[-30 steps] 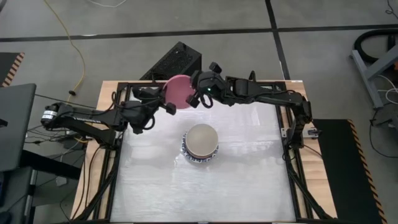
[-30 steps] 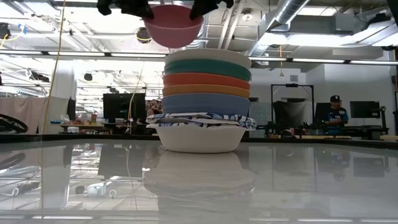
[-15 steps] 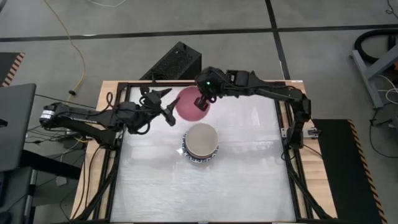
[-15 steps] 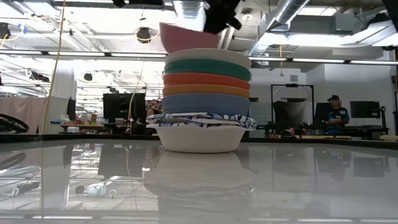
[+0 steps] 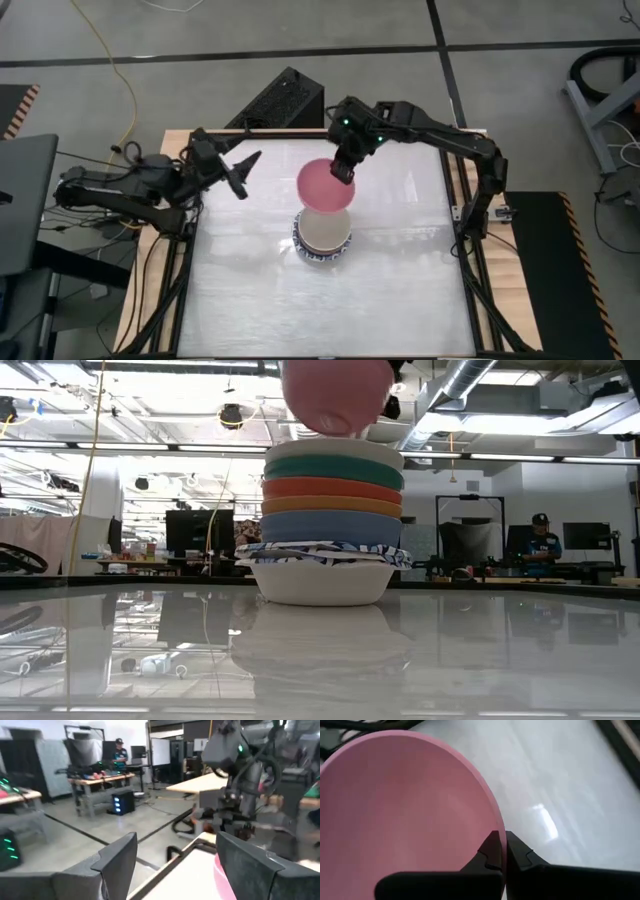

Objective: Nest bowls inside each other
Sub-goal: Stack the pink bowl on top of the white bowl

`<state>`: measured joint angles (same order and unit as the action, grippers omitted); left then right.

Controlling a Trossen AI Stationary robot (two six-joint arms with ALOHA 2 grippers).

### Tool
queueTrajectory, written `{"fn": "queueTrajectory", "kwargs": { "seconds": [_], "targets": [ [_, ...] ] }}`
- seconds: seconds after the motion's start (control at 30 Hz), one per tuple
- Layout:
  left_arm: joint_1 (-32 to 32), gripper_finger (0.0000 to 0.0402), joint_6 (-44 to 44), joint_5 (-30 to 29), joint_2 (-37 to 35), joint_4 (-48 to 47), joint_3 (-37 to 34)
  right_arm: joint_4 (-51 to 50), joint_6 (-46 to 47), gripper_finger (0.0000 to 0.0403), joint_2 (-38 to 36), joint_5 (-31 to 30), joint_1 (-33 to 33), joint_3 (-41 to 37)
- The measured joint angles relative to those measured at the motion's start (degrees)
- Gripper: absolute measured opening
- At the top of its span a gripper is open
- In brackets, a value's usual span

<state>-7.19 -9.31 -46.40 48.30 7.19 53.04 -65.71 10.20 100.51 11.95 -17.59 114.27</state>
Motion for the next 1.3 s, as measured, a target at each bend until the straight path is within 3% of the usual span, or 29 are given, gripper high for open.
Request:
{"fn": "queueTrajectory", "kwargs": {
  "seconds": [0.37,0.83,1.3],
  "targets": [
    [0.03,0.0261,14.41,2.21,-5.73,-16.20,0.00,4.87,1.81,0.0007,0.11,3.49,2.81,-6.55],
    [0.03,0.0261,15.66,2.16,-5.56,-19.49,0.00,9.96,3.35,0.0007,0.09,4.09,5.40,-14.98],
    [0.03,0.0261,17.59,0.94,-5.56,-20.58,0.00,10.06,1.44,0.0008,0.07,1.31,6.59,-15.12]
  ]
}}
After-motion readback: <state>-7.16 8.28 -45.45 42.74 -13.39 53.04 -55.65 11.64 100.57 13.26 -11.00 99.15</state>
